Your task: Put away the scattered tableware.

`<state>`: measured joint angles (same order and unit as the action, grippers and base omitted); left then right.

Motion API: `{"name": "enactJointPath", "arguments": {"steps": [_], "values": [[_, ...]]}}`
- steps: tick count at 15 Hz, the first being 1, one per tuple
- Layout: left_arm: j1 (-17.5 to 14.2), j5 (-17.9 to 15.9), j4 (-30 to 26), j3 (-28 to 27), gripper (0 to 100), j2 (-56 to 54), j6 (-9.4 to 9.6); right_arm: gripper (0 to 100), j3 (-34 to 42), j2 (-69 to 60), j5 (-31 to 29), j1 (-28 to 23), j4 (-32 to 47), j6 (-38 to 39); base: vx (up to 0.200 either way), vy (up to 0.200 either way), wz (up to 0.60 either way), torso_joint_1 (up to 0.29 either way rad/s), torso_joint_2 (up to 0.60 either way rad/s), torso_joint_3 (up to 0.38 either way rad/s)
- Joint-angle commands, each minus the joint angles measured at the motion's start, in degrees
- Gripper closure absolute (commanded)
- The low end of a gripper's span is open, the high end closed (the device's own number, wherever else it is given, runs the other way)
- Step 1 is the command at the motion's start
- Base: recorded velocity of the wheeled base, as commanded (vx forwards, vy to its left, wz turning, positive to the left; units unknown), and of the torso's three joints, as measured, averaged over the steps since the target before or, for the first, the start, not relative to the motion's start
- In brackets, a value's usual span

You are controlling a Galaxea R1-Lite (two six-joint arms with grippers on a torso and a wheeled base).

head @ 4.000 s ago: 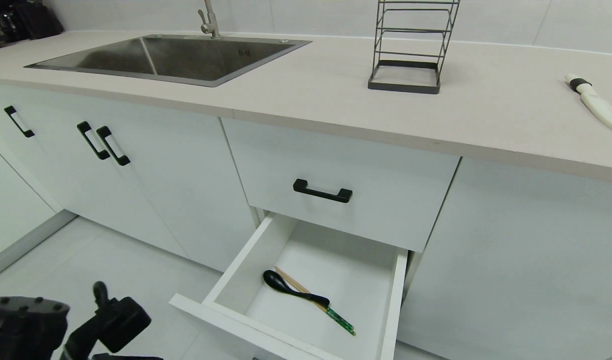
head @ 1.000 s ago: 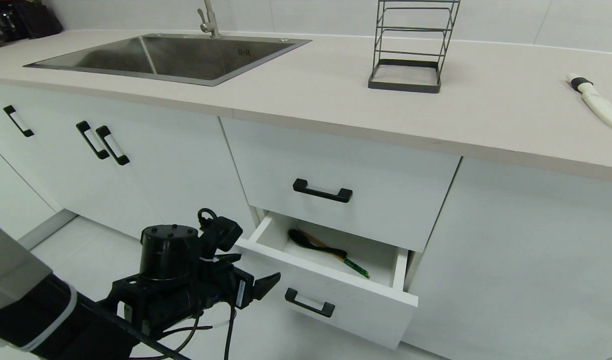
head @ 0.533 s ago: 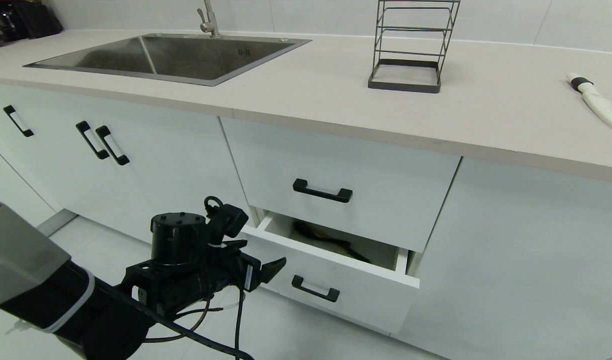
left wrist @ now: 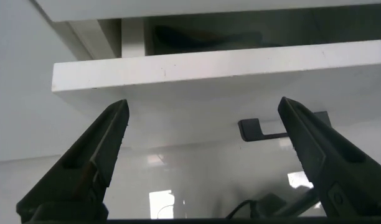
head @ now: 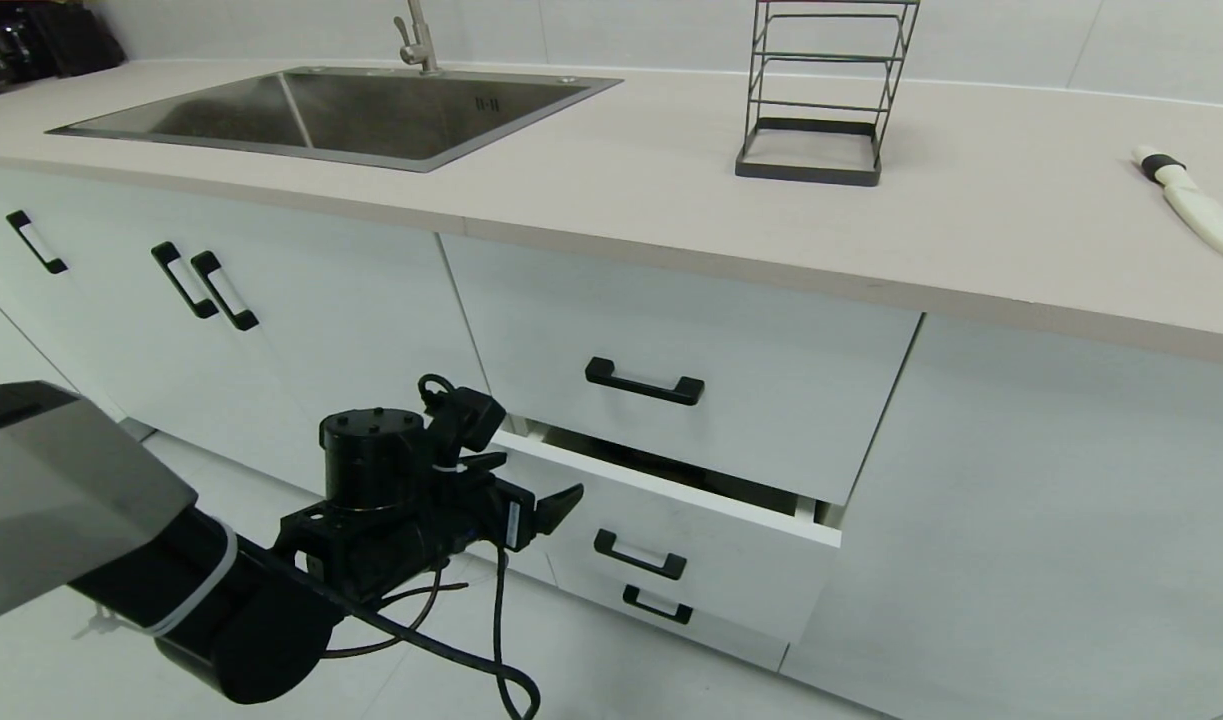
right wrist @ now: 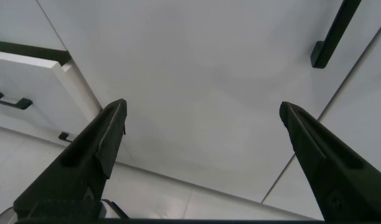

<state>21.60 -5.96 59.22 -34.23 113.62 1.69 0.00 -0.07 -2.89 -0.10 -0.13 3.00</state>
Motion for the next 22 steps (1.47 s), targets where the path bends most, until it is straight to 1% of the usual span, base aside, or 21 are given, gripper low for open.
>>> {"name": "enactJointPath", "arguments": {"steps": [1, 4, 6, 7, 10, 12, 15, 19, 22], "values": [[0.0, 0.0, 0.3, -0.5, 0, 1.3, -0.02, 0, 0.0, 0.1, 0.0, 0.0, 0.0, 0.0, 0.000, 0.000, 0.00, 0.000, 0.00, 0.000], [0.0, 0.0, 0.4, -0.7, 0, 1.9, 0.06, 0, 0.0, 0.1, 0.0, 0.0, 0.0, 0.0, 0.000, 0.000, 0.00, 0.000, 0.00, 0.000], [-0.2, 0.0, 0.7, -2.8, 0, 2.7, -0.02, 0, 0.0, 0.1, 0.0, 0.0, 0.0, 0.0, 0.000, 0.000, 0.00, 0.000, 0.00, 0.000], [-0.2, -0.1, 0.7, -2.9, 0, 2.8, 0.06, 0, 0.0, 0.1, 0.0, 0.0, 0.0, 0.0, 0.000, 0.000, 0.00, 0.000, 0.00, 0.000], [-0.9, -0.2, 2.5, -3.7, 0, 3.7, 0.06, 0, 0.0, 0.1, 0.0, 0.0, 0.0, 0.0, 0.000, 0.000, 0.00, 0.000, 0.00, 0.000], [-0.9, -1.2, 3.9, -4.2, 0, 4.5, 0.06, 0, 0.0, 0.1, 0.0, 0.0, 0.0, 0.0, 0.000, 0.000, 0.00, 0.000, 0.00, 0.000], [-0.9, -1.4, 4.6, -4.3, 0, 5.1, 0.06, 0, 0.0, 0.1, 0.0, 0.0, 0.0, 0.0, 0.000, 0.000, 0.00, 0.000, 0.00, 0.000], [-0.9, -1.5, 4.9, -6.6, 0, 6.4, 0.06, 0, 0.0, 0.1, 0.0, 0.0, 0.0, 0.0, 0.000, 0.000, 0.00, 0.000, 0.00, 0.000], [-0.9, -1.7, 5.6, -6.2, 0, 6.4, 0.06, 0, 0.0, 0.1, 0.0, 0.0, 0.0, 0.0, 0.000, 0.000, 0.00, 0.000, 0.00, 0.000]]}}
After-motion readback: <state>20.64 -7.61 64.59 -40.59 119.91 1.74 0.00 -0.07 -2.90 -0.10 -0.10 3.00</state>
